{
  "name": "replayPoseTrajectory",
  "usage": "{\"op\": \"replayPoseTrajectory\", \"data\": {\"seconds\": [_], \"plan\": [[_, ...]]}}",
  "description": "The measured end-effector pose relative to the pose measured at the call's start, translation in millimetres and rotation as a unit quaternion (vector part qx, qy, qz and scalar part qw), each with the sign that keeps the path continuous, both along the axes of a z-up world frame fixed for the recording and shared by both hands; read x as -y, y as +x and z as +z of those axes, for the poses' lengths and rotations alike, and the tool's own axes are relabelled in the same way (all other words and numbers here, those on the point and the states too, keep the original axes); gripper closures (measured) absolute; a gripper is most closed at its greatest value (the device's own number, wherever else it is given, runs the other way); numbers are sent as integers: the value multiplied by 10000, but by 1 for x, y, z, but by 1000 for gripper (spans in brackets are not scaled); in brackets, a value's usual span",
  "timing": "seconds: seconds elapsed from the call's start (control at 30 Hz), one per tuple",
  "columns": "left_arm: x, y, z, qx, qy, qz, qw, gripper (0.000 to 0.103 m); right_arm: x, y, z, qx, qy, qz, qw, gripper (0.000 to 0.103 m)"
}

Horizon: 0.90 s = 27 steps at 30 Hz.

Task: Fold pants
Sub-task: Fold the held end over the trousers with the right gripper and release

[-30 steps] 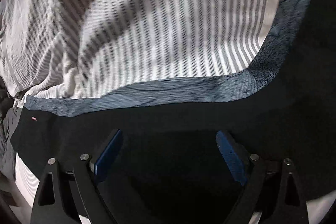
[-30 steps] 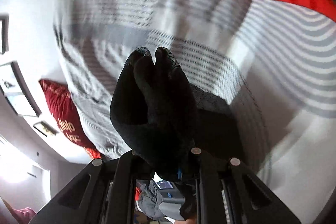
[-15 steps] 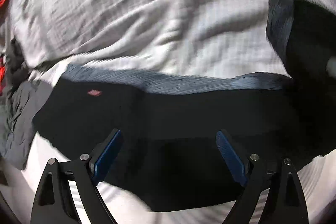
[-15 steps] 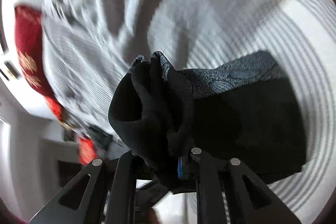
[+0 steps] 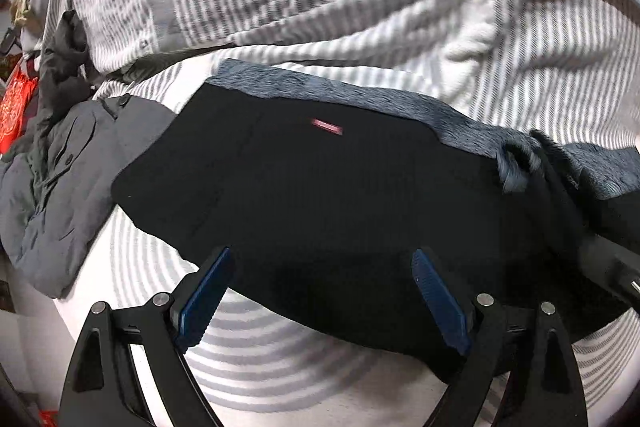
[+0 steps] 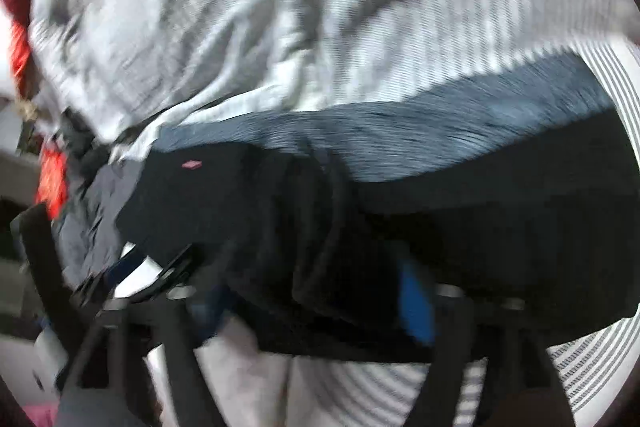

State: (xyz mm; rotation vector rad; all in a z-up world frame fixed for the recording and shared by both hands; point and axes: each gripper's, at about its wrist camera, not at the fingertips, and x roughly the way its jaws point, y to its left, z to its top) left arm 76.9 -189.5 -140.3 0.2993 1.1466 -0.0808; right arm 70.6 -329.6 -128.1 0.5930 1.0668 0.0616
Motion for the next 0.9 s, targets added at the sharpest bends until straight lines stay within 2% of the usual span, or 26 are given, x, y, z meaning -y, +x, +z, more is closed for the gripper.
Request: {"op": "replayPoseTrajectory", "data": {"seconds": [0.13, 0.27, 0.37, 0.4, 0.5, 0.53, 0.63, 0.77, 0.83, 0.87, 0.9], "plan": [[0, 7, 11, 34, -86, -101, 9999, 11, 2, -21, 26, 109, -128, 20, 9999, 22], [27, 4, 24, 31, -359, -500, 9981, 11, 49, -43, 31, -140, -193, -740, 9970, 21], [54, 0, 27, -176, -712, -743, 9945, 11, 89, -57, 24, -380, -204, -1186, 9920, 22], [62, -1, 26, -260, -805, -787, 9933, 11, 103, -59, 21, -477, -235, -1305, 9900, 27], [91, -4, 24, -421, -1066, -893, 9894, 11, 128, -56, 19, -615, -205, -1368, 9885, 72], [97, -5, 23, -433, -1089, -934, 9887, 11, 136, -52, 19, -637, -176, -1401, 9879, 76], [117, -3, 13, -443, -1022, -940, 9893, 11, 153, -29, 19, -609, -102, -1286, 9898, 76], [121, 0, -11, -679, -963, -574, 9914, 11, 153, 15, 3, -770, -291, -642, 9945, 76], [121, -4, -28, -881, -856, -415, 9916, 11, 148, 26, -17, -1184, -706, -249, 9901, 81], [122, -6, -35, -965, -840, -362, 9911, 11, 149, 24, -26, -1296, -746, -132, 9887, 83], [122, -9, -41, -1036, -835, -323, 9906, 11, 154, 18, -32, -1275, -701, -106, 9893, 95]]}}
